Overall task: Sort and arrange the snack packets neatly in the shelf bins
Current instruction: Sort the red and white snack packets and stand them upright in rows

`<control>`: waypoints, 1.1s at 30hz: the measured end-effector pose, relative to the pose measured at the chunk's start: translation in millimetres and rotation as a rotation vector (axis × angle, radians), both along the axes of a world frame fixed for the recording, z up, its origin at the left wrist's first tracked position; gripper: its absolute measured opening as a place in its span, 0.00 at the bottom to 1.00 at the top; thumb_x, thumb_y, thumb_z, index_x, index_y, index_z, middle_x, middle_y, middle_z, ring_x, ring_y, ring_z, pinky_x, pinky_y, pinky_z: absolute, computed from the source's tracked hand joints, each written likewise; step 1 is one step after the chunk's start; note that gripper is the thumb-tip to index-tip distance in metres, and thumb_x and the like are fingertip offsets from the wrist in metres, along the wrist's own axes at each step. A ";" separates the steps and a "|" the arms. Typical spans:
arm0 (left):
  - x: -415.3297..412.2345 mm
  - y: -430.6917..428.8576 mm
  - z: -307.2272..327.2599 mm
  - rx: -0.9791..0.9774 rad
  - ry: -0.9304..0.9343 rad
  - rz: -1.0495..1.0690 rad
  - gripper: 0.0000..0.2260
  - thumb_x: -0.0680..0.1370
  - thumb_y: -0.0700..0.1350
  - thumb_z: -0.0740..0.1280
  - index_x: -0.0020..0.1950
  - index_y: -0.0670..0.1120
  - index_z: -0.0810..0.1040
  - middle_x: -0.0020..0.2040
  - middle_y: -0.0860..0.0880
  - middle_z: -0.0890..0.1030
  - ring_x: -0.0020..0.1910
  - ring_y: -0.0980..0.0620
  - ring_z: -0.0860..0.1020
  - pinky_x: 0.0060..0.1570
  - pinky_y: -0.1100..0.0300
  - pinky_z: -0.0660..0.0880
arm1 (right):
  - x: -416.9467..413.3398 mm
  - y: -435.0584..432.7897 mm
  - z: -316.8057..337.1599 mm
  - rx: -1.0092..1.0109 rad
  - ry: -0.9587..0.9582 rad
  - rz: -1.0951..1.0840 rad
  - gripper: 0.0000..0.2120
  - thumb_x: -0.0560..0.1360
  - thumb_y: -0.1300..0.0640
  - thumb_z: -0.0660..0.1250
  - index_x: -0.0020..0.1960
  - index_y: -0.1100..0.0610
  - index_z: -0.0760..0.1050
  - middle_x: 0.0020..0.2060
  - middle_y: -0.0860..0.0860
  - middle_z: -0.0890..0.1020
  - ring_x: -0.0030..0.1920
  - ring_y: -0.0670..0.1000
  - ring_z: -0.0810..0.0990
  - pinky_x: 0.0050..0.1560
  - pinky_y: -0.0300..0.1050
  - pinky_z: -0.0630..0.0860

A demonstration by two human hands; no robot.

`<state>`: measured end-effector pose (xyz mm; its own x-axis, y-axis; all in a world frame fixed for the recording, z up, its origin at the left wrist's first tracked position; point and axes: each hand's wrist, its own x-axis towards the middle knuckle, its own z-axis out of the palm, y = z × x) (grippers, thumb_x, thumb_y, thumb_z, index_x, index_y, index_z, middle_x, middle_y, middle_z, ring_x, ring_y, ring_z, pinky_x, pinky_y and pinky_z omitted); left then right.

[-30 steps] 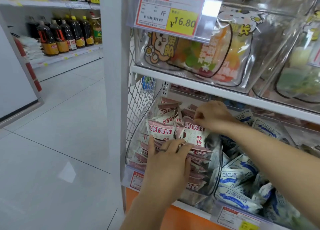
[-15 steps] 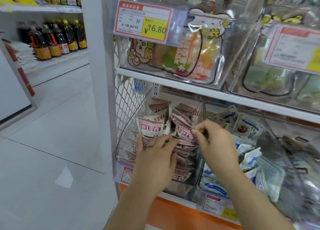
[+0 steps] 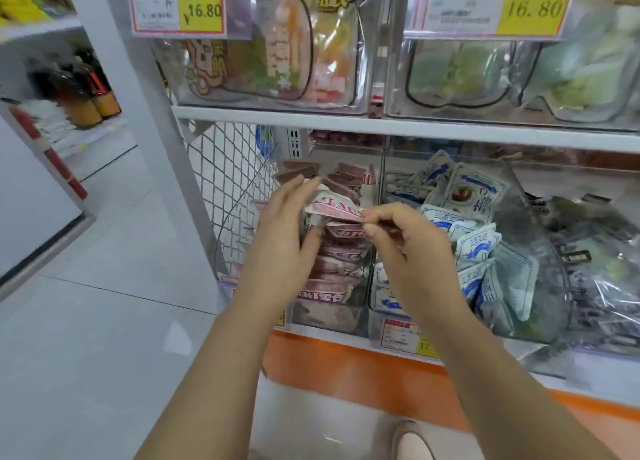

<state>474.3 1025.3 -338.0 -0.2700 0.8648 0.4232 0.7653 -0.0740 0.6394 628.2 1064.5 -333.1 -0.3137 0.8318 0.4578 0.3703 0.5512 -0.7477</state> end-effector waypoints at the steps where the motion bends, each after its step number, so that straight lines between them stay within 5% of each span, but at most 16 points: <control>1: 2.3 1.8 0.6 -0.002 -0.006 -0.008 0.26 0.74 0.33 0.64 0.68 0.52 0.69 0.71 0.53 0.66 0.70 0.57 0.62 0.70 0.60 0.58 | 2.6 -2.7 -2.8 -0.015 0.039 0.013 0.05 0.75 0.64 0.66 0.47 0.56 0.78 0.43 0.43 0.79 0.45 0.41 0.77 0.45 0.31 0.73; 6: 5.6 5.6 4.5 0.040 0.005 -0.031 0.19 0.73 0.32 0.64 0.57 0.51 0.76 0.55 0.55 0.77 0.50 0.72 0.67 0.52 0.80 0.60 | 8.5 0.3 -1.9 -0.112 0.145 0.029 0.07 0.74 0.62 0.68 0.46 0.50 0.78 0.43 0.40 0.80 0.45 0.40 0.79 0.46 0.31 0.75; 12: 8.3 7.5 4.2 0.059 -0.115 0.102 0.10 0.77 0.50 0.66 0.58 0.52 0.76 0.50 0.60 0.78 0.47 0.64 0.75 0.44 0.70 0.71 | 6.0 21.4 -3.5 -0.188 0.092 0.000 0.21 0.71 0.62 0.71 0.61 0.48 0.74 0.47 0.39 0.80 0.47 0.37 0.79 0.48 0.32 0.76; 18: 10.0 -15.6 6.7 0.209 -0.323 0.309 0.08 0.76 0.42 0.66 0.49 0.55 0.74 0.41 0.60 0.78 0.41 0.68 0.75 0.37 0.77 0.67 | -2.8 42.6 2.1 -0.052 0.072 -0.104 0.07 0.73 0.62 0.70 0.43 0.49 0.79 0.33 0.39 0.79 0.31 0.37 0.75 0.31 0.28 0.69; 23: 3.4 -25.8 4.5 0.204 -0.503 0.351 0.07 0.76 0.45 0.66 0.52 0.55 0.77 0.45 0.57 0.81 0.44 0.62 0.78 0.40 0.69 0.73 | -18.5 56.5 2.7 -0.003 -0.172 -0.116 0.07 0.76 0.58 0.66 0.51 0.53 0.81 0.42 0.46 0.83 0.27 0.40 0.73 0.31 0.35 0.70; 27: -5.0 -24.3 5.5 0.192 -0.572 0.330 0.06 0.77 0.44 0.66 0.51 0.55 0.77 0.45 0.59 0.81 0.43 0.65 0.78 0.37 0.76 0.69 | -25.0 69.4 11.4 0.033 -0.494 -0.024 0.07 0.78 0.56 0.63 0.49 0.51 0.80 0.40 0.45 0.82 0.36 0.46 0.77 0.38 0.39 0.69; 33: -20.2 -20.3 8.7 0.168 -0.633 0.308 0.07 0.76 0.42 0.66 0.53 0.52 0.77 0.43 0.60 0.81 0.41 0.70 0.77 0.35 0.79 0.68 | -39.1 84.5 20.0 -0.015 -1.040 0.167 0.13 0.78 0.60 0.59 0.54 0.46 0.79 0.52 0.46 0.80 0.47 0.48 0.78 0.50 0.44 0.76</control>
<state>454.1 1005.0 -329.3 -0.7281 0.6471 0.2259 0.2544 -0.0509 0.9658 589.1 1149.0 -313.1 -0.6573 0.7452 -0.1125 0.7535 0.6477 -0.1129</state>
